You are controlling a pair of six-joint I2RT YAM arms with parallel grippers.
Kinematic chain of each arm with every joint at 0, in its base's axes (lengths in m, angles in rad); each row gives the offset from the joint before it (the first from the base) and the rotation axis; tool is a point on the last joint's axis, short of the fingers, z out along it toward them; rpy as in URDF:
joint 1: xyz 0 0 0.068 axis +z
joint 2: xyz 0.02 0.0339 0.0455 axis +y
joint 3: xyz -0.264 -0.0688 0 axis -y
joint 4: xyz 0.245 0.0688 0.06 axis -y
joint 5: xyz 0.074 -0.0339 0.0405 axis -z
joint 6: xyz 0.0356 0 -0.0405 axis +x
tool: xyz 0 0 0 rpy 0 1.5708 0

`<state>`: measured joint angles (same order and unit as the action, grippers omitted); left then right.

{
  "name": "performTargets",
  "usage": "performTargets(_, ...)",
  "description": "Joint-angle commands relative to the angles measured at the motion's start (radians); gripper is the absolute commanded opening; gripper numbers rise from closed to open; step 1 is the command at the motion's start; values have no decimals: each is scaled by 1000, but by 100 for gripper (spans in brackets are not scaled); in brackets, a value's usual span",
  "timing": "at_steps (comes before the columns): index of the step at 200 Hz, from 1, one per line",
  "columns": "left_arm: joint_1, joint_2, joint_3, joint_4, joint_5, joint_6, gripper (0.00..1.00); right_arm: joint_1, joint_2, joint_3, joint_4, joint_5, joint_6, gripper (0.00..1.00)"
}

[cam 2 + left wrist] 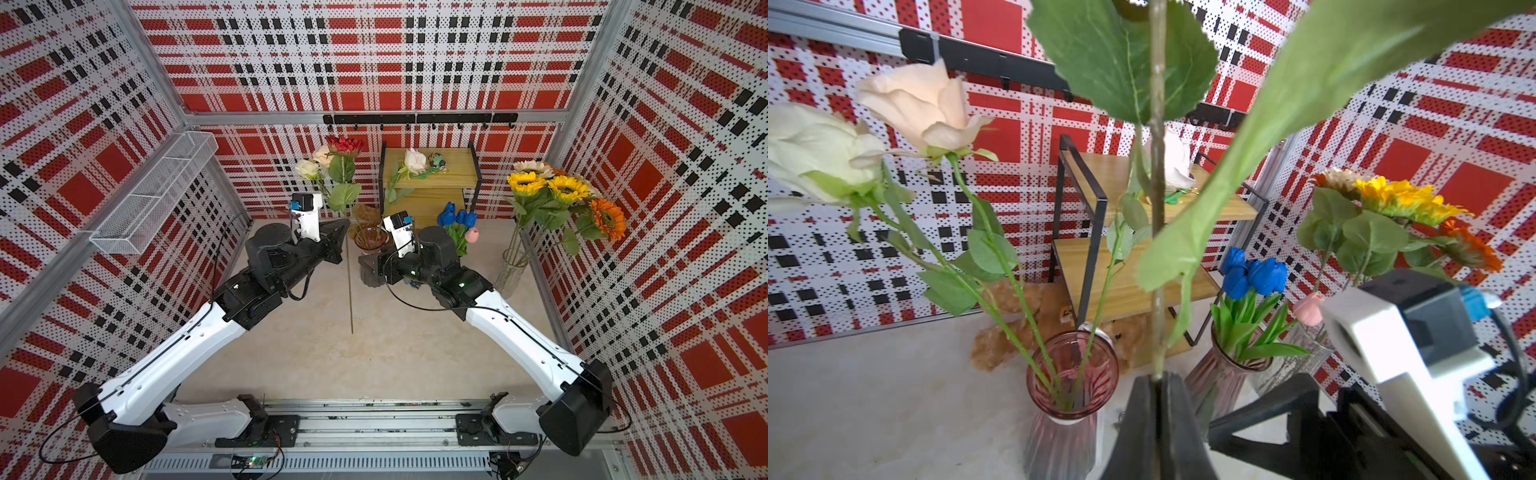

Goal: Arrange the flowers in different vases according to their variety
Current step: Insert the flower into the vase.

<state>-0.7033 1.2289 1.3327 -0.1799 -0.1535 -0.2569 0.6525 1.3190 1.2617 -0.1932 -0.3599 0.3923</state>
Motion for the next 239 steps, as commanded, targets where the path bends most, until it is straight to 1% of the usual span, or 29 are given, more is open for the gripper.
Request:
performTargets(1,-1,-20,-20,61,38,-13,0,11,9,41,44,-30,10,83)
performTargets(66,-7,-8,-26,91,63,-30,0,15,47,52,90,-54,29,80)
performTargets(118,-30,-7,-39,99,49,-36,0,15,104,126,84,-73,16,76)
performTargets(131,-31,-8,-41,101,49,-38,0,16,109,134,90,-73,15,71)
performTargets(146,-31,-8,-41,102,51,-40,0,15,115,142,92,-68,15,61)
performTargets(158,-32,-11,-40,102,48,-42,0,15,118,148,99,-66,18,45)
performTargets(166,-31,-10,-37,102,47,-42,0,15,121,152,104,-64,22,40)
performTargets(176,-31,-12,-34,102,46,-40,0,15,127,155,111,-64,24,38)
performTargets(201,-32,-16,-23,102,48,-36,0,15,151,165,124,-78,32,40)
performTargets(216,-32,-14,-18,101,52,-35,0,15,168,174,132,-91,39,37)
performTargets(226,-31,-14,-17,100,52,-35,0,15,173,177,142,-97,45,34)
performTargets(236,-31,-15,-17,97,47,-33,0,16,176,179,145,-99,49,24)
performTargets(237,-31,-15,-17,97,46,-34,0,15,176,179,144,-98,50,23)
performTargets(239,-29,-16,-17,96,45,-33,6,15,175,181,143,-97,50,21)
